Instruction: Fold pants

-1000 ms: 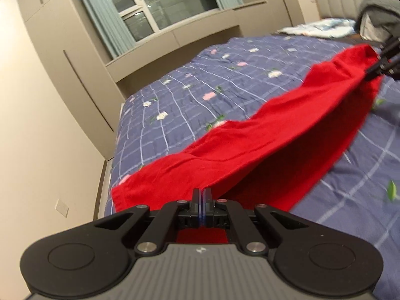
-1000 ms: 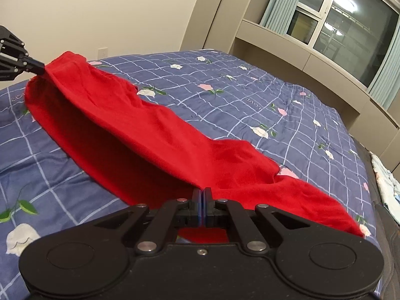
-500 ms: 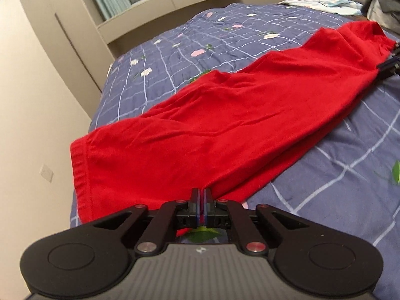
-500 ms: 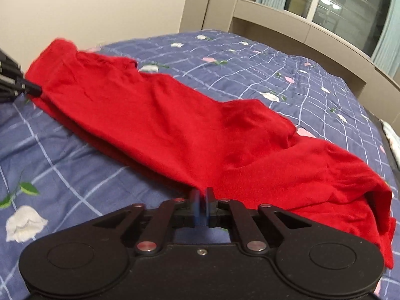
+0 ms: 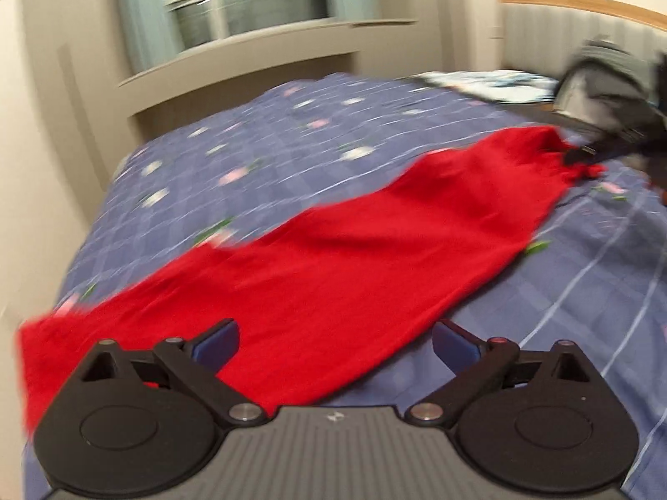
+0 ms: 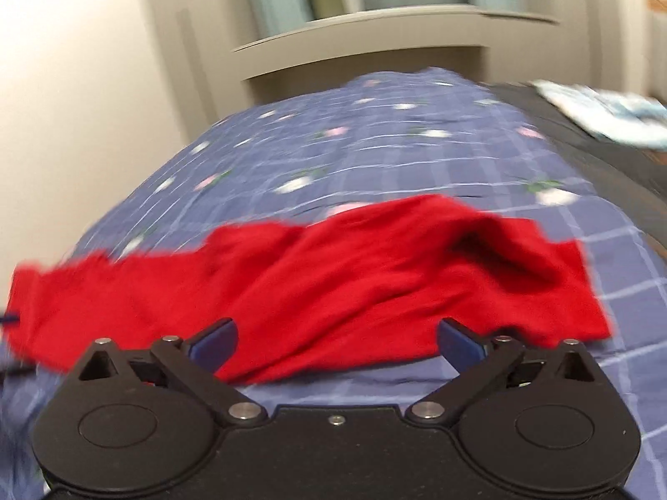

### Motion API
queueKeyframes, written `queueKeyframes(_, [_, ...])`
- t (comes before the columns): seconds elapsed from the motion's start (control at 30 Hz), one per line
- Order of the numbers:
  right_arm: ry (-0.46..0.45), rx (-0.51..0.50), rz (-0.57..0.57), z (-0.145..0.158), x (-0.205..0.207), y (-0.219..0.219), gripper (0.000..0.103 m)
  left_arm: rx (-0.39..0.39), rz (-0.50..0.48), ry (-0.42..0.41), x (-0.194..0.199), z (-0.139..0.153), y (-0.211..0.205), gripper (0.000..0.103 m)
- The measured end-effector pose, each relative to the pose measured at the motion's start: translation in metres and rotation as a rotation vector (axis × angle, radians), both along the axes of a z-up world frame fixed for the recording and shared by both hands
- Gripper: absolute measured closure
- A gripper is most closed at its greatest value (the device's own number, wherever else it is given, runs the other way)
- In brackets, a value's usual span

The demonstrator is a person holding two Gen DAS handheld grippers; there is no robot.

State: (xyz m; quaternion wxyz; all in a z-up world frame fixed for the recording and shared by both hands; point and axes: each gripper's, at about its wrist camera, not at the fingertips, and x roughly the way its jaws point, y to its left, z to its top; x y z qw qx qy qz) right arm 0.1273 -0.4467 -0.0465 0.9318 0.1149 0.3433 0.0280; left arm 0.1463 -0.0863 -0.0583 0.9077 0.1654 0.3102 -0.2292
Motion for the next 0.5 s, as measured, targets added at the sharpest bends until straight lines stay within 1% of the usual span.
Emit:
queueKeyframes(0.07, [0.014, 0.063, -0.054, 0.000, 0.007, -0.025, 0.001, -0.009, -0.068, -0.009, 0.005, -0.002, -0.031, 0.001])
queueKeyframes(0.17, [0.049, 0.224, -0.165, -0.006, 0.022, -0.065, 0.001, -0.048, -0.163, 0.006, 0.014, -0.005, -0.074, 0.001])
queueKeyframes(0.2, [0.064, 0.288, -0.212, -0.010, 0.028, -0.077, 0.001, -0.061, -0.194, 0.012, 0.015, -0.006, -0.085, 0.003])
queueKeyframes(0.23, [0.074, 0.347, -0.256, -0.013, 0.032, -0.089, 0.001, -0.064, -0.220, 0.021, 0.017, -0.009, -0.095, 0.008])
queueKeyframes(0.27, [0.077, 0.405, -0.297, -0.017, 0.036, -0.099, 0.001, -0.056, -0.244, 0.039, 0.021, -0.013, -0.105, 0.012])
queueKeyframes(0.33, [0.074, 0.483, -0.373, -0.022, 0.041, -0.117, 0.004, -0.035, -0.262, 0.076, 0.024, -0.020, -0.120, 0.025])
queueKeyframes(0.37, [0.077, 0.505, -0.409, -0.024, 0.044, -0.122, 0.007, -0.031, -0.267, 0.097, 0.026, -0.023, -0.123, 0.029])
queueKeyframes(0.43, [0.082, 0.529, -0.454, -0.028, 0.050, -0.130, 0.014, -0.030, -0.273, 0.140, 0.029, -0.030, -0.127, 0.044])
queueKeyframes(0.47, [0.093, 0.531, -0.479, -0.030, 0.053, -0.134, 0.022, -0.028, -0.270, 0.162, 0.031, -0.033, -0.127, 0.050])
queueKeyframes(0.5, [0.110, 0.531, -0.502, -0.032, 0.056, -0.136, 0.029, -0.022, -0.265, 0.183, 0.032, -0.037, -0.128, 0.065])
